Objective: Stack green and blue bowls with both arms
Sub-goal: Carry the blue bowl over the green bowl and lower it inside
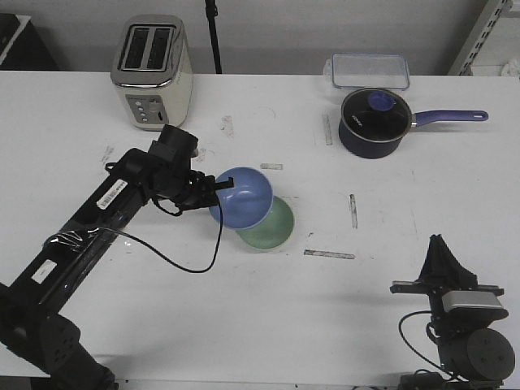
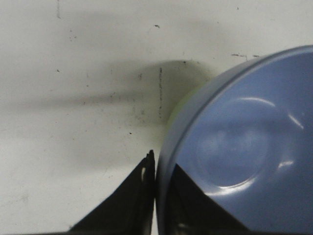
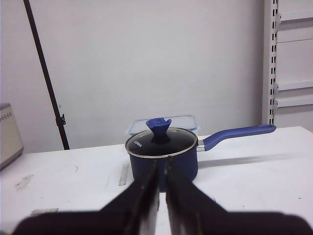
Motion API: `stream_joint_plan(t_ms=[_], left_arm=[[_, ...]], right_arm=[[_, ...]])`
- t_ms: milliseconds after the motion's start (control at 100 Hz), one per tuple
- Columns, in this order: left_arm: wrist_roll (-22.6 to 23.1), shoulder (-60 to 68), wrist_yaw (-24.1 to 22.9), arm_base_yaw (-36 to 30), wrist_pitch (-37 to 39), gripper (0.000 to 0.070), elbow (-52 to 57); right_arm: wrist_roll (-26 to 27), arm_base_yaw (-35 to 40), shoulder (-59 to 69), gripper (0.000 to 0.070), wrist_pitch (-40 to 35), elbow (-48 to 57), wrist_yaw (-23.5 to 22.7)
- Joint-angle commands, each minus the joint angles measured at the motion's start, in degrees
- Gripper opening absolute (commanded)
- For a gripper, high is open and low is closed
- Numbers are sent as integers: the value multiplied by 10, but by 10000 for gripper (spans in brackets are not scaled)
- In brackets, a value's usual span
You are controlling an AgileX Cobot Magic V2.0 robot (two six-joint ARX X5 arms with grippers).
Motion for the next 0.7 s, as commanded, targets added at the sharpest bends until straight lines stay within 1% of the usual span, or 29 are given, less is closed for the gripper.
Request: stream_joint_plan(t_ms=[0, 120, 170, 360, 470, 690], left_arm=[[-13, 10, -9, -14, 3, 1, 15], [-22, 12, -39, -34, 10, 1, 15], [-24, 13, -44, -42, 19, 1, 15], [-27, 24, -46, -67, 42, 1, 15], [-38, 37, -46, -78, 46, 1, 15], [-39, 57, -46, -82, 61, 1, 15]], right_arm=[[4, 1, -1, 16, 9, 3, 0], [4, 1, -1, 16, 9, 3, 0], [4, 1, -1, 16, 9, 3, 0], [4, 1, -1, 16, 9, 3, 0], [4, 1, -1, 16, 9, 3, 0], [4, 1, -1, 16, 9, 3, 0]])
